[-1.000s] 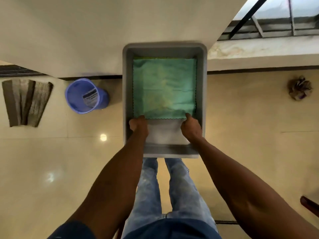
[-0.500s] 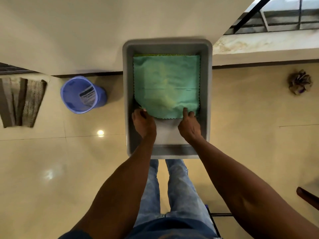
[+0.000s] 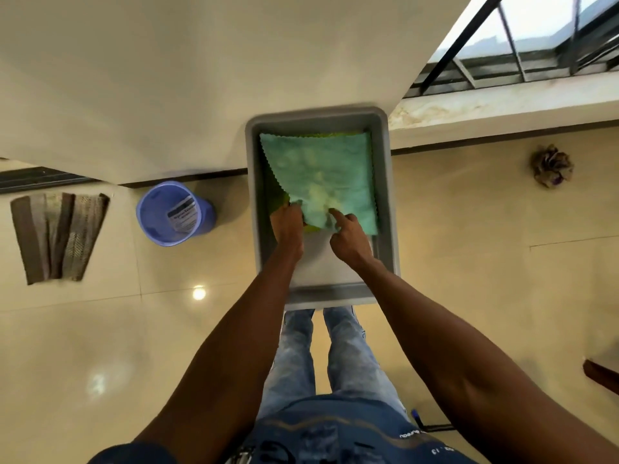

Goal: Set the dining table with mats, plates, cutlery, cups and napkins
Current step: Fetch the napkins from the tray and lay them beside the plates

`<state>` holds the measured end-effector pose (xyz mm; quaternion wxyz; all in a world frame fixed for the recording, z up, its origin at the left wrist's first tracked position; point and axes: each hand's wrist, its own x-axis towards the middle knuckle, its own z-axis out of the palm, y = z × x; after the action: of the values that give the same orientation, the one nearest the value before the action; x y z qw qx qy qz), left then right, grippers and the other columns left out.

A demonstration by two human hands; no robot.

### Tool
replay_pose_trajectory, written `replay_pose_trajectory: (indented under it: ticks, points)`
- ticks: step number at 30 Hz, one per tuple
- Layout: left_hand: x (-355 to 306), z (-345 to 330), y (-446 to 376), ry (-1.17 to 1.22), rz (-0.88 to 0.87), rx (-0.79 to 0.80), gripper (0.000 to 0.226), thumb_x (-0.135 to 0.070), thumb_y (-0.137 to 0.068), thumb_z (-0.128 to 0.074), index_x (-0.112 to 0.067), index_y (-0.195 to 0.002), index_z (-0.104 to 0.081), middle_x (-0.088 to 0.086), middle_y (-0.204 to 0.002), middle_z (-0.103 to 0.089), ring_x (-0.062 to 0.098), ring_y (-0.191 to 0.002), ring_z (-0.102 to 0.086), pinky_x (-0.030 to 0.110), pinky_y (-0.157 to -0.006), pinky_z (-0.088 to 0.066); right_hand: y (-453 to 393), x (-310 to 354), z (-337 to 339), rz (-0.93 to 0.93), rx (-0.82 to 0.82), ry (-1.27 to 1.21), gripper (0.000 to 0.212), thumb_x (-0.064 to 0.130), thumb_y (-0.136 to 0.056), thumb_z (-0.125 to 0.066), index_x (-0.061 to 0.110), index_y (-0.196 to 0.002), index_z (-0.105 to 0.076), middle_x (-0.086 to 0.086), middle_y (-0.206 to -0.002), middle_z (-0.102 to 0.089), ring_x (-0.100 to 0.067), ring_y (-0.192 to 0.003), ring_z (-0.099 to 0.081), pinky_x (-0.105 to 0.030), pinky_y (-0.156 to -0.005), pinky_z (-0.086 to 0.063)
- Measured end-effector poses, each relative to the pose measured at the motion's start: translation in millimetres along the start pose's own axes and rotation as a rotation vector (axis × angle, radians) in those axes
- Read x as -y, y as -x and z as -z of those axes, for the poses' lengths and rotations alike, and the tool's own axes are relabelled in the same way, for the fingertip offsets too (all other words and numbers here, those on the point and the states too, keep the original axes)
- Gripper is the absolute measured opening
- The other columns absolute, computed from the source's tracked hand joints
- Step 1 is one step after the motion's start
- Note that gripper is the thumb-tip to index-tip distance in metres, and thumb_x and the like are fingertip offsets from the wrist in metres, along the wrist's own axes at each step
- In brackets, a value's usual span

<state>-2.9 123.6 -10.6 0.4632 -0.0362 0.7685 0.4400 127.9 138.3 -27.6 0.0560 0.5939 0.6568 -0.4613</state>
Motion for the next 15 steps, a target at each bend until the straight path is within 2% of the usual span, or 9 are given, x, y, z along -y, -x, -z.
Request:
replay_pose_trajectory:
  ticks: [2, 4, 6, 8, 9, 11, 13, 15]
  points:
    - [-19.6, 3.1, 7.5, -0.025, 0.067, 0.074, 0.012, -0.006, -0.085, -0.052, -0.016, -0.079, -0.056, -0.001, -0.071, -0.050, 0.022, -0.082, -0.049, 0.026, -0.059, -0.041, 6.3, 7.3, 6.8, 0.083, 0.086, 0.023, 0.068, -0.004, -0.083, -0.043, 0.024, -0.145, -0.047, -0.019, -0.119, -0.054, -0.035, -0.106, -0.056, -0.031, -0.084, -0.044]
    - [-40.3, 5.0, 18.3, -0.016, 0.059, 0.117, 0.010, -0.011, -0.077, -0.055, -0.018, -0.070, -0.053, -0.001, -0.070, -0.050, 0.022, -0.082, -0.049, 0.025, -0.059, -0.041, 13.9, 16.5, 17.3, 0.117, 0.114, 0.020, 0.063, -0.007, -0.082, -0.041, 0.021, -0.135, -0.059, -0.020, -0.121, -0.060, -0.035, -0.109, -0.058, -0.030, -0.089, -0.043]
    - [-57.4, 8.3, 29.5, 0.056, 0.009, 0.144, 0.002, -0.015, -0.061, -0.056, -0.015, -0.063, -0.056, 0.002, -0.067, -0.053, 0.022, -0.072, -0.051, 0.028, -0.060, -0.042, 21.8, 27.2, 29.7, 0.063, 0.018, -0.051, 0.052, -0.008, -0.082, -0.043, 0.012, -0.120, -0.070, -0.017, -0.120, -0.066, -0.032, -0.109, -0.061, -0.029, -0.087, -0.044]
    - [-72.1, 13.3, 37.2, 0.127, -0.046, 0.211, 0.004, -0.017, -0.054, -0.052, -0.016, -0.057, -0.051, 0.003, -0.061, -0.048, 0.020, -0.059, -0.044, 0.030, -0.058, -0.037, 29.4, 39.1, 47.8, -0.045, -0.149, -0.219, 0.041, -0.006, -0.081, -0.046, 0.007, -0.108, -0.074, -0.014, -0.110, -0.071, -0.030, -0.100, -0.064, -0.032, -0.081, -0.048]
    - [-81.1, 15.7, 39.7, 0.134, -0.067, 0.241, 0.005, -0.019, -0.055, -0.053, -0.017, -0.058, -0.049, 0.005, -0.062, -0.047, 0.021, -0.058, -0.043, 0.030, -0.058, -0.037, 32.0, 45.0, 58.4, -0.081, -0.233, -0.308, 0.035, -0.004, -0.080, -0.047, 0.007, -0.099, -0.075, -0.013, -0.100, -0.072, -0.028, -0.091, -0.064, -0.033, -0.075, -0.050]
    - [-106.7, 23.7, 54.7, 0.059, -0.117, 0.308, 0.008, -0.022, -0.067, -0.057, -0.014, -0.067, -0.056, 0.014, -0.075, -0.053, 0.025, -0.069, -0.051, 0.035, -0.067, -0.044, 40.4, 62.1, 86.5, -0.080, -0.359, -0.400, 0.021, 0.001, -0.081, -0.049, 0.007, -0.082, -0.069, -0.008, -0.081, -0.065, -0.021, -0.075, -0.058, -0.029, -0.065, -0.043]
    - [-134.4, 32.9, 72.5, -0.071, -0.186, 0.401, 0.009, -0.020, -0.073, -0.060, -0.011, -0.073, -0.062, 0.016, -0.079, -0.059, 0.025, -0.074, -0.058, 0.035, -0.072, -0.048, 49.7, 87.8, 119.9, -0.027, -0.411, -0.400, 0.017, 0.006, -0.082, -0.051, 0.011, -0.082, -0.067, -0.008, -0.082, -0.064, -0.019, -0.076, -0.055, -0.027, -0.065, -0.039]
    - [-163.6, 41.8, 90.0, -0.288, -0.278, 0.501, 0.007, -0.021, -0.061, -0.062, -0.015, -0.061, -0.066, 0.008, -0.064, -0.059, 0.019, -0.060, -0.057, 0.027, -0.062, -0.047, 59.0, 114.2, 151.1, 0.062, -0.384, -0.386, 0.029, 0.002, -0.080, -0.051, 0.011, -0.101, -0.069, -0.012, -0.100, -0.069, -0.020, -0.087, -0.059, -0.027, -0.070, -0.044]
